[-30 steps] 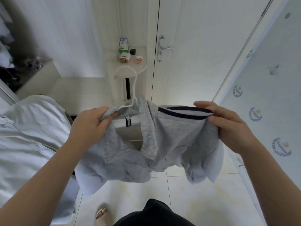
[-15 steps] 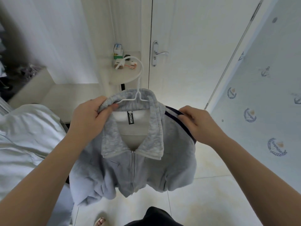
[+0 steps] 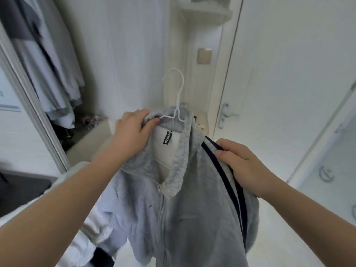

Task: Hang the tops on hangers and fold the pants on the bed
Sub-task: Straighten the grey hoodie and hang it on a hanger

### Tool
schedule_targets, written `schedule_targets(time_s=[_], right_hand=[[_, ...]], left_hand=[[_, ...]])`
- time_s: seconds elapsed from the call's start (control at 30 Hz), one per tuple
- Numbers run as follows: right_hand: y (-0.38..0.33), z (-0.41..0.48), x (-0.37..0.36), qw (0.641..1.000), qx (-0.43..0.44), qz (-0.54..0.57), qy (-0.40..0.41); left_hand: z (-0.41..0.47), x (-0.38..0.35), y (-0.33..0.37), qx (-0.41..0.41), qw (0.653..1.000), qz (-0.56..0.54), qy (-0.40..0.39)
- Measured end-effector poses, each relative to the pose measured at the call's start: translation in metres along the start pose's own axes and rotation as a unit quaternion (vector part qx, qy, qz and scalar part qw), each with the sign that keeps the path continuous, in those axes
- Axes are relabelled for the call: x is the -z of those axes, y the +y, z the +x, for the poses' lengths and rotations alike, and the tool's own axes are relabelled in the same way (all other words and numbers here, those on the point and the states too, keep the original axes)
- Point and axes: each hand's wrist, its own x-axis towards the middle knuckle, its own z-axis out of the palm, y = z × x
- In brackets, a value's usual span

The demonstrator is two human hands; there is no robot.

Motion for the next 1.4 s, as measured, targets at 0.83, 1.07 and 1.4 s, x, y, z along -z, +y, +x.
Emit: schedule_targets(time_s=[0.83, 1.07, 1.4], right_hand=[[-0.277, 0.427, -0.089, 0.961, 0.122, 0.067, 0.238], [-0.346, 0.535, -0.077, 0.949, 0.145, 0.114, 0.258], [-0.422, 0.654, -0.051, 0.937, 0.151, 0.117, 0.292]], left_hand=[[0.254, 0.182, -0.111, -0.107, 0.979, -0.12, 0.123], [0.318, 0.194, -0.133, -0.093, 0.986, -0.067, 0.124], [0.425, 0.189, -0.135, 0.004, 0.965, 0.135, 0.225]])
